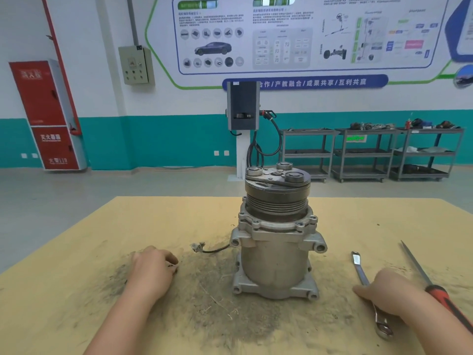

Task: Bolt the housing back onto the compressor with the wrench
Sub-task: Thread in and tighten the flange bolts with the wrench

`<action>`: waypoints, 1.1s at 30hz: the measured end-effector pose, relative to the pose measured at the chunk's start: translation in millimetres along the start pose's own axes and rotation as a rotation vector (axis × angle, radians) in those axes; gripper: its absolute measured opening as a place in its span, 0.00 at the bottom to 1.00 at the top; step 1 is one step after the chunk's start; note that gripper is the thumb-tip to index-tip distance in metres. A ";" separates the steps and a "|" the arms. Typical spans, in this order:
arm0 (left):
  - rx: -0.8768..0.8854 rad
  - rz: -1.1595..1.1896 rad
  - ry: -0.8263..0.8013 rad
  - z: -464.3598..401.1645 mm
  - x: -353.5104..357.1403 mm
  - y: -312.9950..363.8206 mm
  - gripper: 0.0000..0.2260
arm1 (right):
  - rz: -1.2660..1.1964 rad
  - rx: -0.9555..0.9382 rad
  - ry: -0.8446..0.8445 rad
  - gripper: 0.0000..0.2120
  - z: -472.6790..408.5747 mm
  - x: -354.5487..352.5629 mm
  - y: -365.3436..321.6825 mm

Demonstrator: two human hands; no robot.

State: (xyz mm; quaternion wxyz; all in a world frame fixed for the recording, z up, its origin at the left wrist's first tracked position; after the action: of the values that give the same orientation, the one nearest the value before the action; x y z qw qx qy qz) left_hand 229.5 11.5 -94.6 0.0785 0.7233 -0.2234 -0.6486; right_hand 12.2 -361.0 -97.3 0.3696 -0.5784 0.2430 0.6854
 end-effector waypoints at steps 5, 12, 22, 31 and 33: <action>0.036 -0.004 -0.016 8.2 -2.4 7.5 0.09 | -0.333 0.067 0.026 0.13 -3.2 -0.7 0.4; 0.343 0.912 0.316 58.1 -66.5 89.8 0.09 | -1.406 -0.398 0.421 0.08 55.0 -42.8 -40.5; 0.590 0.858 0.381 75.7 -70.4 153.1 0.14 | -1.369 -0.568 0.342 0.13 70.1 -30.2 -67.9; 0.687 0.764 0.494 73.4 -78.9 149.0 0.19 | -1.458 -0.542 0.281 0.10 61.8 -24.6 -67.7; 0.738 0.729 0.483 74.0 -78.2 151.5 0.20 | -1.467 -0.546 0.279 0.09 61.6 -24.2 -68.2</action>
State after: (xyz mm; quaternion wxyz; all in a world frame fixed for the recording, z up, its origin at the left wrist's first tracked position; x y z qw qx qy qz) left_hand 119.3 -76.7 26.3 0.0884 0.7067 -0.6459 -0.2747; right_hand 29.5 -278.1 -54.2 0.5380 -0.7415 -0.3326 0.2238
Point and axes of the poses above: each hand's wrist, its own z-axis away from the middle knuckle, its own x-axis out of the palm, y = z × x, the point moved 6 cm from there along -z, towards the middle knuckle, and after that the axes turned 2 degrees about x, right-handed, at the moved point
